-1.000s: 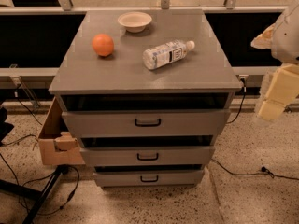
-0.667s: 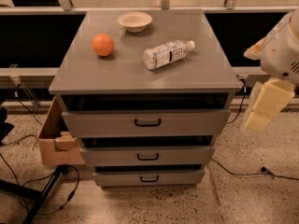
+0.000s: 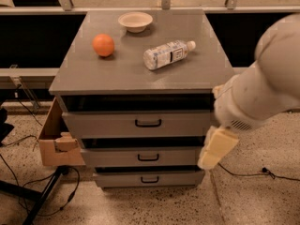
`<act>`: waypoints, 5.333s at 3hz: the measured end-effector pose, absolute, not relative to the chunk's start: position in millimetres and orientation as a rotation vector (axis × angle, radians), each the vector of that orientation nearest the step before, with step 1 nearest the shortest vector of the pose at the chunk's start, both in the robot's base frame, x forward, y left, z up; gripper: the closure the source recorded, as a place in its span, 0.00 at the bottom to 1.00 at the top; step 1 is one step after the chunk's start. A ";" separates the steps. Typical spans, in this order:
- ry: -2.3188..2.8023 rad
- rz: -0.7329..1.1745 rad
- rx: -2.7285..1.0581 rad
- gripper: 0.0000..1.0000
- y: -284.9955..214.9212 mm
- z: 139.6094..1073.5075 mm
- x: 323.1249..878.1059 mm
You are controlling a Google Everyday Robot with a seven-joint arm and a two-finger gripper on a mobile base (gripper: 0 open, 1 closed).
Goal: Open top drawer
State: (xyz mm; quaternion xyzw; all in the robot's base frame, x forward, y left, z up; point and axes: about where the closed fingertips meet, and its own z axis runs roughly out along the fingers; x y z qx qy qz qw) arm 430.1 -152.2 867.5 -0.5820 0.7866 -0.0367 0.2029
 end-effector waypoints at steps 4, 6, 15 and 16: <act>2.176 -0.133 -1.846 0.00 -76.1 722.8 510.2; 2.191 -0.176 -1.946 0.00 -69.4 696.6 546.4; 2.270 -0.102 -2.005 0.31 -87.3 683.7 543.3; 2.271 -0.101 -2.007 0.00 -87.6 683.0 542.7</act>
Offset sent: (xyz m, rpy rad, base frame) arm 0.0636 0.0825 -0.1426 -0.0415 0.0544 0.1080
